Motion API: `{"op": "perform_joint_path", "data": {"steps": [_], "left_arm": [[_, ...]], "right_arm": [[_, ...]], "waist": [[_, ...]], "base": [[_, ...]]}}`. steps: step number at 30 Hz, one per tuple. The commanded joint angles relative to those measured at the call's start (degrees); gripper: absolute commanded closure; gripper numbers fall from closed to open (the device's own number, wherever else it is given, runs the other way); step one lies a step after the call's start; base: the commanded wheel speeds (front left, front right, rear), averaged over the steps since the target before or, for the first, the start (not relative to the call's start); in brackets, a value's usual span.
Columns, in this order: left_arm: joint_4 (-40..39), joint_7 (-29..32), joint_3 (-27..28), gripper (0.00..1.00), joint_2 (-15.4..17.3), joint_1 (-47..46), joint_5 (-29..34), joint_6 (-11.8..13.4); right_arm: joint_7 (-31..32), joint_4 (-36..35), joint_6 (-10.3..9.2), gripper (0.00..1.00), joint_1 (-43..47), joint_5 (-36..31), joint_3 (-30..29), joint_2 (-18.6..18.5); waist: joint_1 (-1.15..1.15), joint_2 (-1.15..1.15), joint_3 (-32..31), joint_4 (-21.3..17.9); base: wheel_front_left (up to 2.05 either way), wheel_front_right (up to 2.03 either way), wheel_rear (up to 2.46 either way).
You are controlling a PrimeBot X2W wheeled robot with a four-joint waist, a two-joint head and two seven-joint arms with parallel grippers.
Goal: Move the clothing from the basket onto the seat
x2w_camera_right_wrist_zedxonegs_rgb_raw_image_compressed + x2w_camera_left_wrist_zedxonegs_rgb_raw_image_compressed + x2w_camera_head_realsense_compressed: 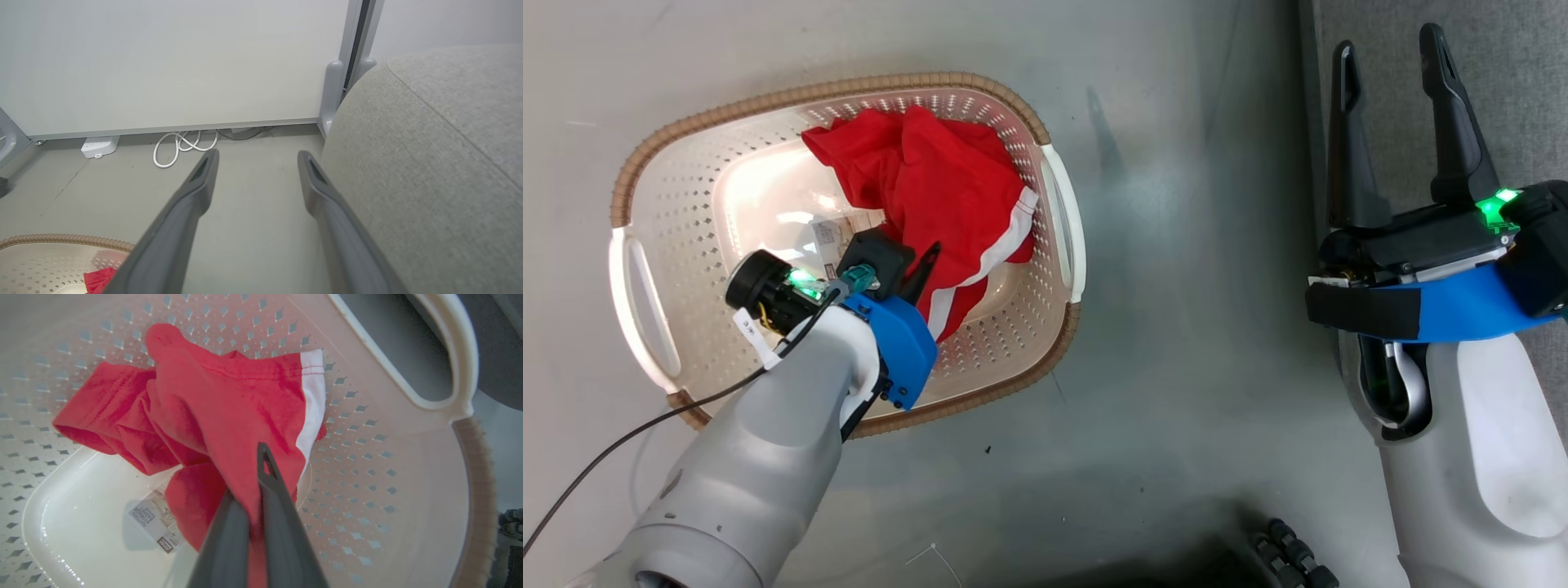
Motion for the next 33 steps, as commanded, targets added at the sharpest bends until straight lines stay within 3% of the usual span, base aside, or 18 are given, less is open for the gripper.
{"op": "perform_joint_path", "data": {"steps": [1, 16, 33], "left_arm": [[-1.19, -0.15, -0.50, 1.00, 0.41, 0.65, -0.61, 0.03], [-12.63, -0.16, 2.02, 1.00, 0.87, 5.26, -1.38, 0.03], [-27.69, -0.17, 11.61, 1.00, 1.14, 11.34, 6.58, 0.03]], "right_arm": [[-0.05, 0.31, -0.06, 0.00, -0.19, -0.08, -0.02, 0.07], [-0.05, 2.65, -0.06, 0.00, 2.62, 0.31, -0.97, -0.07], [-0.05, 6.09, -0.06, 0.00, 8.65, 0.49, -1.90, -0.52]], "waist": [[0.00, 0.00, -0.88, 0.35], [0.00, 0.00, -10.38, 2.84], [0.00, 0.00, -25.44, 6.51]], "base": [[0.00, 0.00, 0.00], [0.00, 0.00, 0.00], [0.00, 0.00, 0.00]]}}
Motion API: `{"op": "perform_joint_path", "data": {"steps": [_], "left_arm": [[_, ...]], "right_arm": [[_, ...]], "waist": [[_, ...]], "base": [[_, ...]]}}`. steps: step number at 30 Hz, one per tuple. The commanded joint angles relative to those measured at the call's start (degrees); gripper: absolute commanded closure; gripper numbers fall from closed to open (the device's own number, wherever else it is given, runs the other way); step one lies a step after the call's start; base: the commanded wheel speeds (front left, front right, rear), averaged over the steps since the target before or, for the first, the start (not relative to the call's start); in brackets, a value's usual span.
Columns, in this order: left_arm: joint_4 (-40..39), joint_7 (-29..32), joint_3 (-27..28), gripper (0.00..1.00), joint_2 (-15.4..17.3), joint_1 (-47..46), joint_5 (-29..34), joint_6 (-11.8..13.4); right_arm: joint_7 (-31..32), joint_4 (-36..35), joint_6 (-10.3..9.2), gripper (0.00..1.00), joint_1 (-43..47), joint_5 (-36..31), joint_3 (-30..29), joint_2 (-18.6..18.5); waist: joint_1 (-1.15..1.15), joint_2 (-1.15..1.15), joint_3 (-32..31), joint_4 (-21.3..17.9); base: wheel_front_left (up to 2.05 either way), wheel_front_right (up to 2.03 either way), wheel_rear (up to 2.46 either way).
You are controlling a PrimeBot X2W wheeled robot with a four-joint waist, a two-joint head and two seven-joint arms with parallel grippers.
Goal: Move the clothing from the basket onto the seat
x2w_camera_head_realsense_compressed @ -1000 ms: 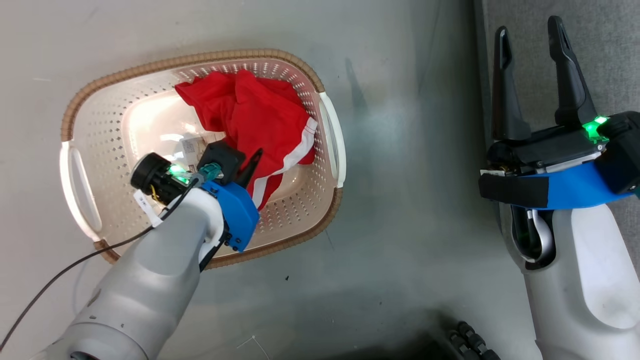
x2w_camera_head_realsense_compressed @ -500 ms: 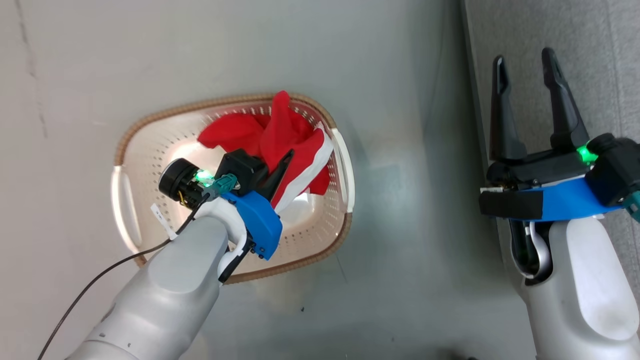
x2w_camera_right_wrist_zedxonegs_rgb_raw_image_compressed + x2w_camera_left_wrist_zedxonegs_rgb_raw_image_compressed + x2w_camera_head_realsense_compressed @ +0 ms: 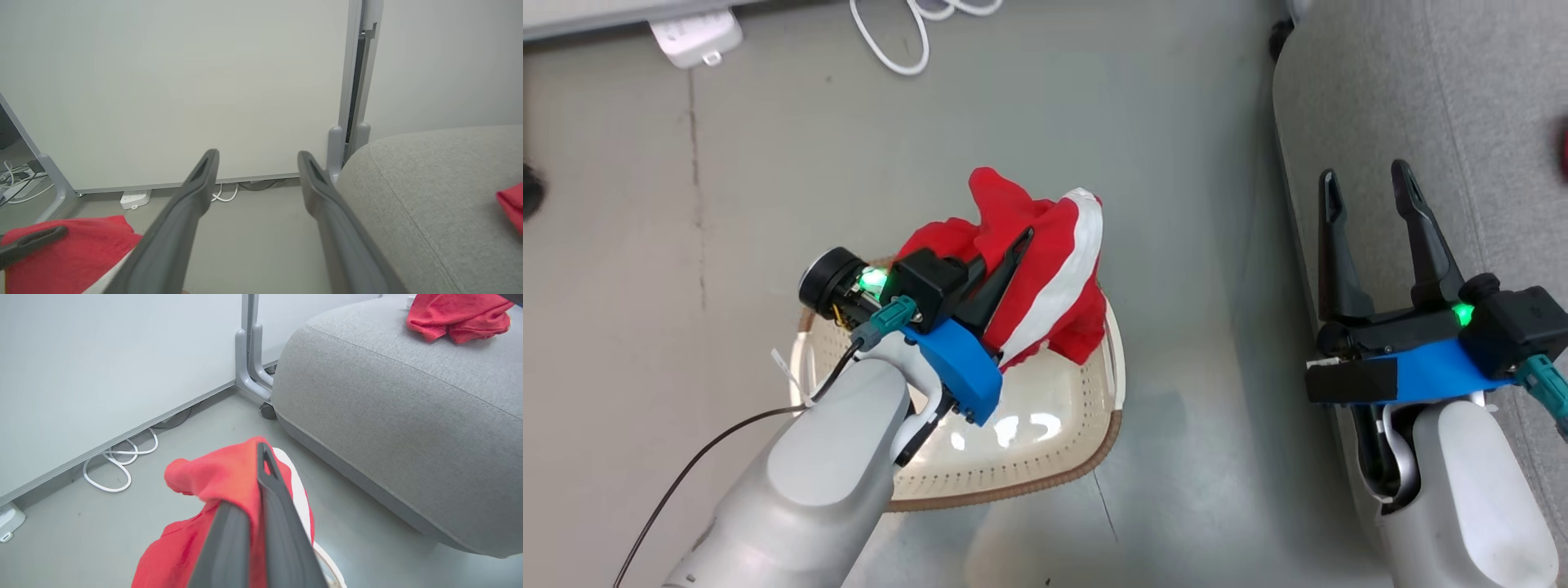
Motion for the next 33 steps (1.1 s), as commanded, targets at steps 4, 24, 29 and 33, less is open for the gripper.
{"op": "perform_joint_path", "data": {"steps": [4, 24, 29, 33], "left_arm": [[-3.79, -0.18, 2.14, 1.00, -0.27, 1.40, 1.93, 0.03], [-13.48, -0.18, 5.06, 1.00, -2.73, 1.40, 4.65, 0.03], [-14.39, -0.18, 4.36, 1.00, -3.39, 1.10, 4.32, 0.03], [-14.91, -0.18, 3.91, 1.00, -3.61, 1.18, 4.00, 0.03]], "right_arm": [[-0.05, 0.98, -0.06, 0.00, 2.36, 0.14, -0.30, -0.31], [-0.05, 3.82, -0.06, 0.00, 11.49, 0.58, 0.23, 0.70], [-0.04, 4.11, -0.06, 0.00, 12.94, 0.58, 0.35, 0.87], [-0.04, 4.25, -0.06, 0.00, 13.80, 0.65, 0.33, 0.98]], "waist": [[0.01, 0.00, -5.72, 1.50], [0.01, 0.00, -19.65, 3.20], [0.01, 0.00, -21.78, 3.54], [0.01, 0.00, -22.90, 3.74]], "base": [[0.00, 0.00, 0.00], [0.00, 0.00, 0.00], [0.00, 0.00, 0.00], [0.00, 0.00, 0.00]]}}
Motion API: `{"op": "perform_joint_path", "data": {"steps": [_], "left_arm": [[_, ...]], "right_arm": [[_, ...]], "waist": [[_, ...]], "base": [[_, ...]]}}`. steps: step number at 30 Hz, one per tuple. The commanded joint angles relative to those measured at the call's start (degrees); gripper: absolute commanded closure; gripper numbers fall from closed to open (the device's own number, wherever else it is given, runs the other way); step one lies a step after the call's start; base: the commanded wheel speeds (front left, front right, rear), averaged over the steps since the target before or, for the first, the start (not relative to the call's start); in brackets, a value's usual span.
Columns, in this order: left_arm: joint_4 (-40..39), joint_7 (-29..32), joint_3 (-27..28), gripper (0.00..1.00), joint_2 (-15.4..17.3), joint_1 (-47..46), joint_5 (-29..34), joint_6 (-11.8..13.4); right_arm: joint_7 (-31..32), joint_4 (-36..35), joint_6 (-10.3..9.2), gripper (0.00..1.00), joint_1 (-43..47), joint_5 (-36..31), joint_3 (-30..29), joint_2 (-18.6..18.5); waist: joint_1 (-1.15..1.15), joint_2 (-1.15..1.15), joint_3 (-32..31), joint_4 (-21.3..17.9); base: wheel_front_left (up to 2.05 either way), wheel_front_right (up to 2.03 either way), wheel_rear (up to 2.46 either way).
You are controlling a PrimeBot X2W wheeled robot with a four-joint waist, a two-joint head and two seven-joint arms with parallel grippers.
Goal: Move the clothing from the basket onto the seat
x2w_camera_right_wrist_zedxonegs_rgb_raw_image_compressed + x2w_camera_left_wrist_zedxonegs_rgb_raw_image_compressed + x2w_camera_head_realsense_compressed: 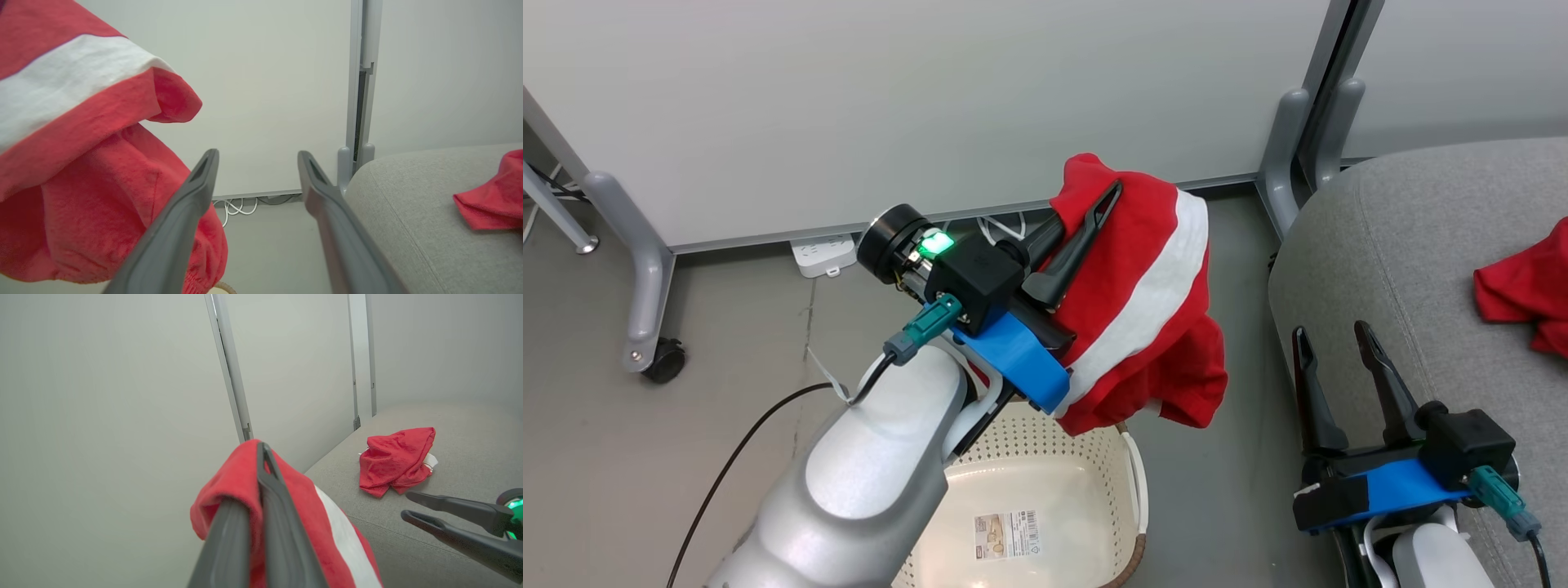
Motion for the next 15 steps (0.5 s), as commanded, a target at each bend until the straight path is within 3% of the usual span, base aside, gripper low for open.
{"op": "perform_joint_path", "data": {"steps": [1, 15], "left_arm": [[-0.41, -0.17, -0.07, 1.00, -0.07, -0.46, -0.16, 0.05], [-0.76, -0.17, 0.72, 1.00, -0.41, 0.34, 0.52, 0.05]], "right_arm": [[-0.04, 0.05, -0.06, 0.00, 0.99, 0.04, 0.05, 0.24], [-0.04, -0.50, -0.06, 0.00, 0.99, 0.07, 1.28, -0.11]], "waist": [[0.01, 0.00, -0.49, 0.17], [0.01, 0.00, 0.37, 0.21]], "base": [[0.00, 0.00, 0.00], [0.00, 0.00, 0.00]]}}
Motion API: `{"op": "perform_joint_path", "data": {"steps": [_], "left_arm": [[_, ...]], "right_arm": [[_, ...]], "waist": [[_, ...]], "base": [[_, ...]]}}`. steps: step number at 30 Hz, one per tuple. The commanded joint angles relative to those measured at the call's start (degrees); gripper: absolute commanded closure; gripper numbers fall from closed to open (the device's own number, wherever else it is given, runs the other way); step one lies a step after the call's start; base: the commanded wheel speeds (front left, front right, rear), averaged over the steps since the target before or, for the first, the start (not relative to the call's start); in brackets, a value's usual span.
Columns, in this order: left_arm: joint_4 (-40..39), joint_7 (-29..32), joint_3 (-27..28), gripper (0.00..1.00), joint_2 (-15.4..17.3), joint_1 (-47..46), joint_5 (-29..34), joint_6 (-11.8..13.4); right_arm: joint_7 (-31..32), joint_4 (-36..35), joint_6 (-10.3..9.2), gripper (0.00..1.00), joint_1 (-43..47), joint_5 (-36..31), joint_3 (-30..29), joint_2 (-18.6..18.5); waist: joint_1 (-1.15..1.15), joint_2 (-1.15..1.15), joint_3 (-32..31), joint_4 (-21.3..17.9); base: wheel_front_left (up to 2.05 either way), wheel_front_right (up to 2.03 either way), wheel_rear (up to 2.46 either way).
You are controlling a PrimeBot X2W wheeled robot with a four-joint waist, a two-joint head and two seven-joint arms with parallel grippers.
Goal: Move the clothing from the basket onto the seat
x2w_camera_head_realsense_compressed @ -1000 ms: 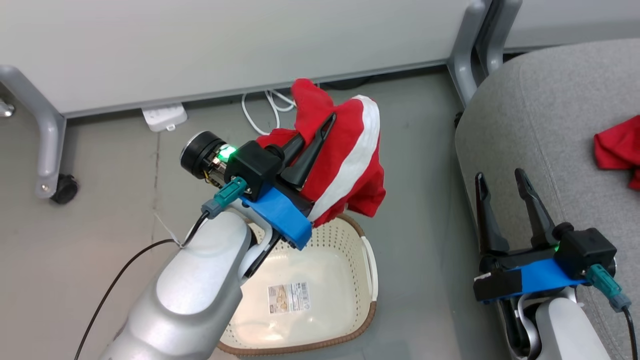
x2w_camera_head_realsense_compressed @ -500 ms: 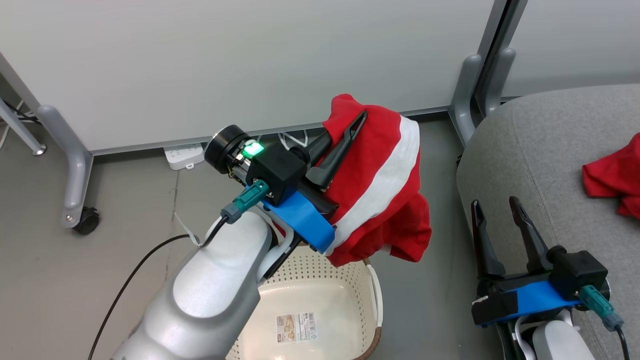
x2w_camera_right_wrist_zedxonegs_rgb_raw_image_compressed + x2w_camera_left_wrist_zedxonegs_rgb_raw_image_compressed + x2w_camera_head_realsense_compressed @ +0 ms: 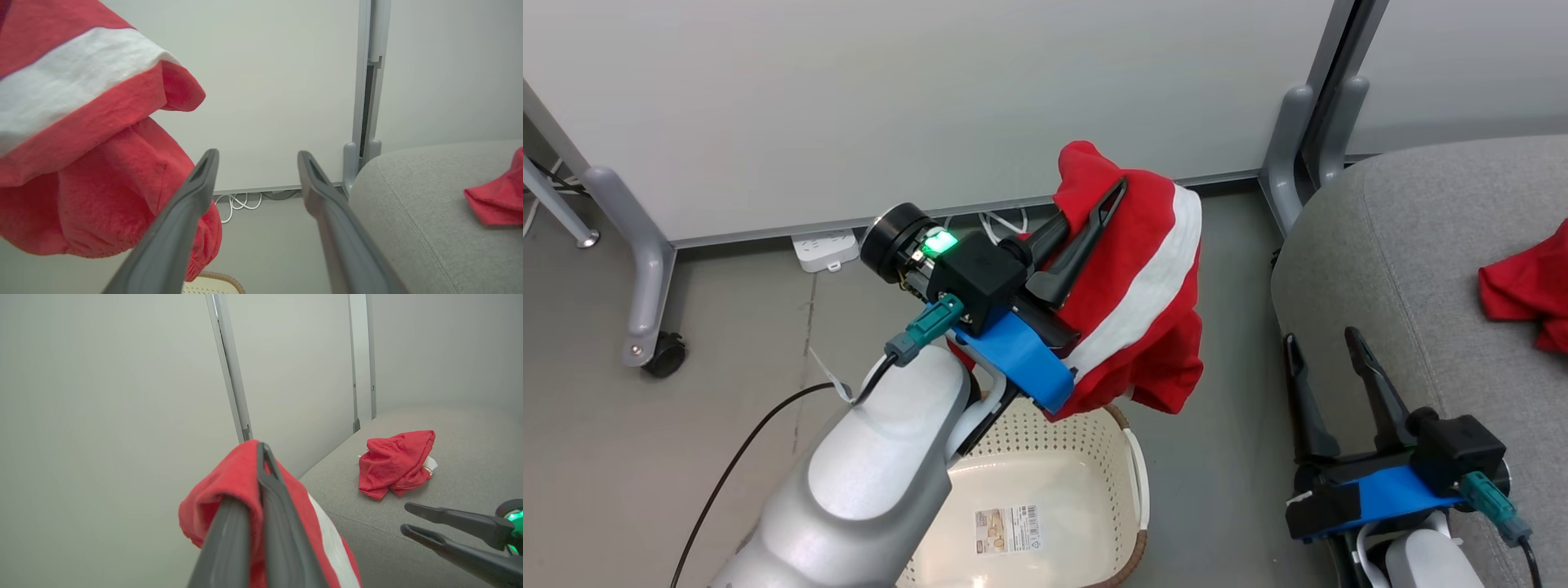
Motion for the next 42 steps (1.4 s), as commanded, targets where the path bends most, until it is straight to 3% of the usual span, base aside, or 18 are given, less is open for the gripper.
{"op": "perform_joint_path", "data": {"steps": [1, 16, 28, 42], "left_arm": [[0.06, -0.17, 0.45, 1.00, 0.11, 0.13, 0.40, 0.05], [0.95, -0.17, 1.12, 1.00, -0.23, -1.23, 1.00, 0.05], [0.37, -0.17, 0.38, 1.00, -0.54, -2.54, 1.00, 0.05], [-2.49, -0.17, -3.29, 1.00, -0.59, -4.81, -1.84, 1.32]], "right_arm": [[-0.04, -0.16, -0.06, 0.00, 0.22, -0.06, 0.51, -0.08], [-0.04, 1.99, -0.05, 0.00, -0.62, 1.74, 14.36, -0.79], [-0.04, 6.12, -0.06, 0.00, -6.68, 3.28, 27.06, -1.47], [-0.04, 14.83, -0.06, 0.00, -16.34, 3.19, 30.13, 0.55]], "waist": [[0.00, 0.00, 0.39, -0.09], [0.00, 0.00, 2.81, -0.03], [0.00, 0.00, 4.54, 1.27], [0.00, 0.00, 7.12, 4.40]], "base": [[0.00, 0.00, 0.00], [0.00, 0.00, 0.00], [0.00, 0.00, 0.00], [0.00, 0.00, 0.00]]}}
